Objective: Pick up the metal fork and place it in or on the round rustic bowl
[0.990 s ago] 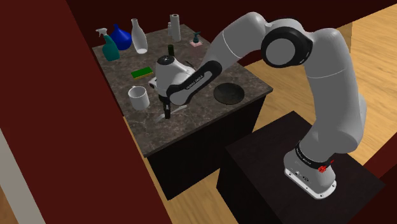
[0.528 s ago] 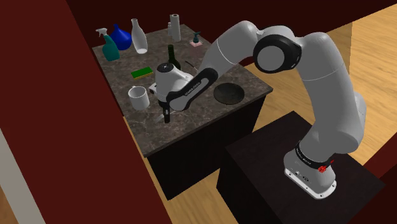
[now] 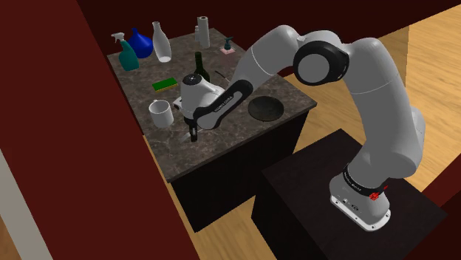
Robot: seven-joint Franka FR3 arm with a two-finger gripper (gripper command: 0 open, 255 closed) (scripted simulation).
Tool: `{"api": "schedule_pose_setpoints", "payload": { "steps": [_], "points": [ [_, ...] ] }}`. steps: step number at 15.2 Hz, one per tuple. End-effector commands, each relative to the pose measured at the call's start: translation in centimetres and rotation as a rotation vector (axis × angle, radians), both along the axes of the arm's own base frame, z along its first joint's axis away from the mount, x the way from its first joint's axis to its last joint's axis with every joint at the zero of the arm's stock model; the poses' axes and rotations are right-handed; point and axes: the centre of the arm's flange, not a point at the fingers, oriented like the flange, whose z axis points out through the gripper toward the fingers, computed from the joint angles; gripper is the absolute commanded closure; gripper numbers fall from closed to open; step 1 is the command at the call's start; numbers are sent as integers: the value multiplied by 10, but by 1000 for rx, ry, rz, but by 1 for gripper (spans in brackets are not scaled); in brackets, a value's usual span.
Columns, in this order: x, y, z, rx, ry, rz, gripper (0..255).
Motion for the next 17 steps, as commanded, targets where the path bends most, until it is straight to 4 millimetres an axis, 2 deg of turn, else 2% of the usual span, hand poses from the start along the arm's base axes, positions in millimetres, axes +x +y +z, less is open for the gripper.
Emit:
{"api": "schedule_pose_setpoints", "payload": {
  "steps": [1, 9, 17],
  "points": [
    [0, 0, 0, 0, 0, 0, 255],
    [0, 0, 0, 0, 0, 0, 255],
    [0, 0, 42, 0, 0, 0, 255]
  ]
}}
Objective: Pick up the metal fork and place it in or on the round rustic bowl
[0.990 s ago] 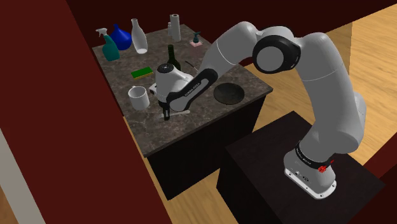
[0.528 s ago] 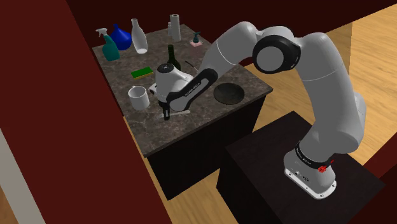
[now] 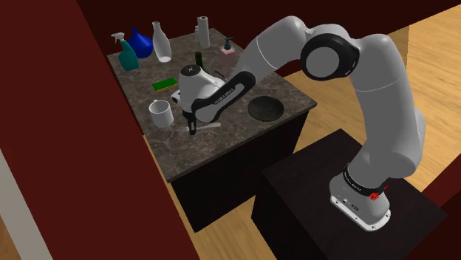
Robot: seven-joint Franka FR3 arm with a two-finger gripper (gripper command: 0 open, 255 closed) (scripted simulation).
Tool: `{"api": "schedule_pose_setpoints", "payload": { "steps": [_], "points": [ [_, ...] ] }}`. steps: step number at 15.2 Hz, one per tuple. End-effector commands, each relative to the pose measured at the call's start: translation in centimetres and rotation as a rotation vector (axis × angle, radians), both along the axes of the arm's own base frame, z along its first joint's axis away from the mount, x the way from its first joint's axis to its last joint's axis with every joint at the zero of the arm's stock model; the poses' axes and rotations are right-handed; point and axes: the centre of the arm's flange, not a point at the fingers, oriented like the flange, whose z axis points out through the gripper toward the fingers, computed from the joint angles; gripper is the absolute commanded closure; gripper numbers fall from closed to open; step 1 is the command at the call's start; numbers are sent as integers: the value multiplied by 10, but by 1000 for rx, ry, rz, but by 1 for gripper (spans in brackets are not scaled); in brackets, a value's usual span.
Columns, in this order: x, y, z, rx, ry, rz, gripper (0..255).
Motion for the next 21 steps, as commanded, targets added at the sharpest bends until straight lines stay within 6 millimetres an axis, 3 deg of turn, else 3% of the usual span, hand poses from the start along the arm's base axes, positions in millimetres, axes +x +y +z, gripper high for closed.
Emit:
{"api": "schedule_pose_setpoints", "payload": {
  "steps": [1, 16, 21],
  "points": [
    [0, 0, 11, 0, 0, 0, 255],
    [0, 0, 85, 0, 0, 0, 255],
    [-9, -65, 81, 0, 0, 0, 255]
  ]
}}
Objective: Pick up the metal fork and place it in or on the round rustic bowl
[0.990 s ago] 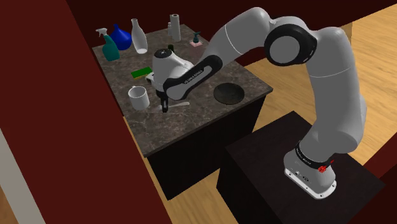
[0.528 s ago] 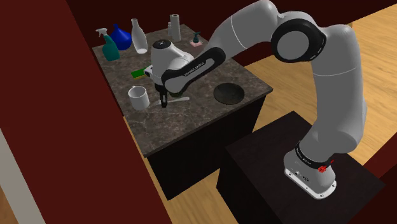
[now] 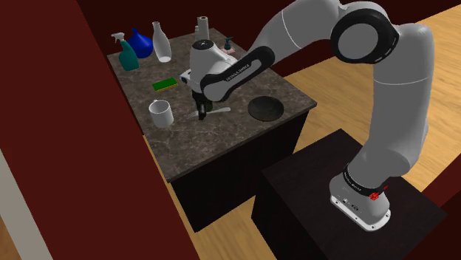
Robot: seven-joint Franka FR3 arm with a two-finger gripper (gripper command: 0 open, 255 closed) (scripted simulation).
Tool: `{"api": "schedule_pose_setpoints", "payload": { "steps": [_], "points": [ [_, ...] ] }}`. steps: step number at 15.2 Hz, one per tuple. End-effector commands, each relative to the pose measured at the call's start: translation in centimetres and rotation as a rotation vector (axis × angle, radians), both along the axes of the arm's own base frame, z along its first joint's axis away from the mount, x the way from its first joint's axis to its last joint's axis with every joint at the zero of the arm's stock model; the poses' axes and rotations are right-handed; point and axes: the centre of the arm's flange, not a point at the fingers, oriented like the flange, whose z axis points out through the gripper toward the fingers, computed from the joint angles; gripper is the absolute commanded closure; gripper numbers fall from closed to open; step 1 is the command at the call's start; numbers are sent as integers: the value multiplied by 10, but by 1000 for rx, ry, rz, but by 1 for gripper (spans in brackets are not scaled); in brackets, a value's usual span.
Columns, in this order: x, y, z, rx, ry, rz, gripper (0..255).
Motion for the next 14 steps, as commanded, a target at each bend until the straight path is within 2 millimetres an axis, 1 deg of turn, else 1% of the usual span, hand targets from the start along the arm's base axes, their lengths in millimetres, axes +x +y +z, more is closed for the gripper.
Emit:
{"api": "schedule_pose_setpoints", "payload": {
  "steps": [1, 14],
  "points": [
    [-5, -25, 0, 0, 0, 1, 255],
    [-27, -195, -11, 0, 0, 1, 255]
  ]
}}
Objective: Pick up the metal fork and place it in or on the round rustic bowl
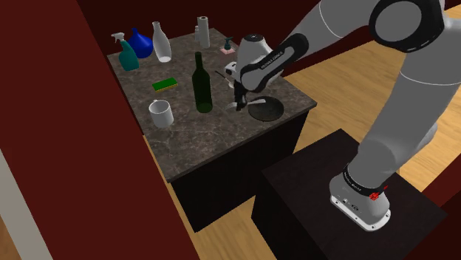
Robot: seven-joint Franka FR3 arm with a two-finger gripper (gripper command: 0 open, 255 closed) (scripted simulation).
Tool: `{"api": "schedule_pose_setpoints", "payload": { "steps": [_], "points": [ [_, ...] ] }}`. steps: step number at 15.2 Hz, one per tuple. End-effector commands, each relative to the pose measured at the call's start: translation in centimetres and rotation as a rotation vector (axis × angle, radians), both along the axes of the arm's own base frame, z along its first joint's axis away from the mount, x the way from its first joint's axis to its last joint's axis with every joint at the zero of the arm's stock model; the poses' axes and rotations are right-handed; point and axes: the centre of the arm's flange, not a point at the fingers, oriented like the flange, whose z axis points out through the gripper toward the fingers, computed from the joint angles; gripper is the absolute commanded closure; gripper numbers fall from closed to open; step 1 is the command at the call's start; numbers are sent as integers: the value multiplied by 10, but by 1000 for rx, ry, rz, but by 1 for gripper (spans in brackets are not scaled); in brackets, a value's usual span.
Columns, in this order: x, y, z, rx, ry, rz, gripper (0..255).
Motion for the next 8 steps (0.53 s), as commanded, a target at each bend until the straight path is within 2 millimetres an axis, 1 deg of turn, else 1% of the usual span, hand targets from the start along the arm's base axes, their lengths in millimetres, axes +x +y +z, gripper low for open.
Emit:
{"api": "schedule_pose_setpoints", "payload": {
  "steps": [1, 8],
  "points": [
    [-6, -28, -2, 0, -1, 2, 255],
    [-18, -119, -8, 0, -1, 2, 255]
  ]
}}
